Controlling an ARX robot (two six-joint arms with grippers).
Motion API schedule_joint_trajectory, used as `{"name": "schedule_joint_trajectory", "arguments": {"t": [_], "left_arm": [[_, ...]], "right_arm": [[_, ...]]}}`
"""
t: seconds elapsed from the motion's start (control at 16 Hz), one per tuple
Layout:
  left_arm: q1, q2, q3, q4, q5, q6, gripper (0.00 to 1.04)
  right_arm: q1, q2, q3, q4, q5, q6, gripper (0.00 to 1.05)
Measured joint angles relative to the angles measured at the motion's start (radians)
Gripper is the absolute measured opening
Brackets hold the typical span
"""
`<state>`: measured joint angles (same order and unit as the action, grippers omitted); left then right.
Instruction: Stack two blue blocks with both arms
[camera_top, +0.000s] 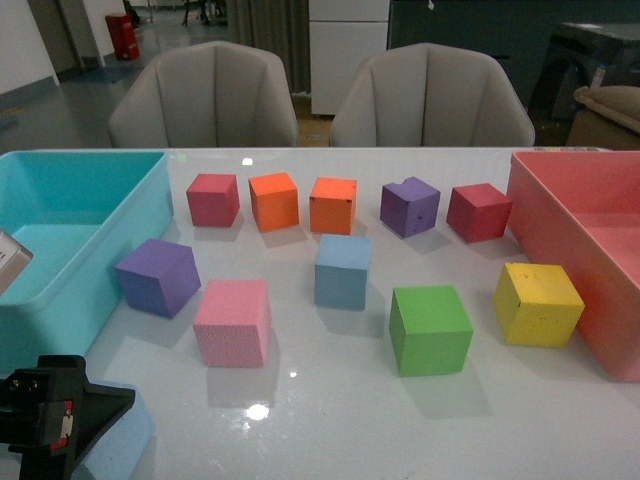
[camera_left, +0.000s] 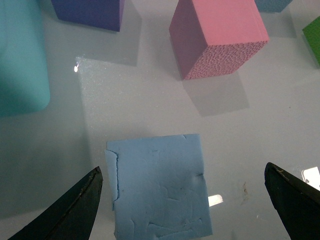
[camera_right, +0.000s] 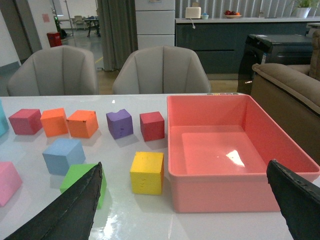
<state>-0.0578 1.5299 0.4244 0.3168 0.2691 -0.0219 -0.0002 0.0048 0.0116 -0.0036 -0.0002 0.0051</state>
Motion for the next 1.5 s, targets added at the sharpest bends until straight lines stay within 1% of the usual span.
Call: {"name": "schedule_joint_trajectory", "arguments": {"t": [0.25, 0.5, 0.81, 1.12, 1.19, 1.25, 1.31, 1.38, 1.44, 1.5], "left_arm": [[0.006, 0.009, 0.004, -0.001, -0.006, -0.024, 0.98], [-0.013, 0.081, 0.004, 0.038, -0.053, -0.023, 0.98], [-0.051, 0.201, 0.004, 0.102, -0.086, 0.000, 0.98], [-0.055, 0.267, 0.013, 0.118, -0.113, 0.024, 0.98], [-0.055, 0.272, 0.017, 0.121, -0.126, 0.028, 0.90], [-0.056, 0.272, 0.026, 0.119, -0.133, 0.028, 0.77], [-0.059, 0.264, 0.031, 0.109, -0.142, 0.028, 0.68], [-0.066, 0.248, 0.031, 0.093, -0.152, 0.026, 0.62], [-0.124, 0.115, 0.045, 0.011, -0.165, 0.013, 0.49], [-0.216, 0.040, 0.201, -0.086, -0.177, 0.003, 0.46]], "right_arm": [[0.000, 0.000, 0.000, 0.000, 0.000, 0.000, 0.98], [0.000, 0.000, 0.000, 0.000, 0.000, 0.000, 0.98], [0.000, 0.000, 0.000, 0.000, 0.000, 0.000, 0.98], [0.000, 0.000, 0.000, 0.000, 0.000, 0.000, 0.98], [0.000, 0.000, 0.000, 0.000, 0.000, 0.000, 0.98], [0.000, 0.000, 0.000, 0.000, 0.000, 0.000, 0.98], [0.000, 0.000, 0.000, 0.000, 0.000, 0.000, 0.98], [0.000, 0.000, 0.000, 0.000, 0.000, 0.000, 0.98], [0.000, 0.000, 0.000, 0.000, 0.000, 0.000, 0.98], [0.000, 0.000, 0.000, 0.000, 0.000, 0.000, 0.98]]}}
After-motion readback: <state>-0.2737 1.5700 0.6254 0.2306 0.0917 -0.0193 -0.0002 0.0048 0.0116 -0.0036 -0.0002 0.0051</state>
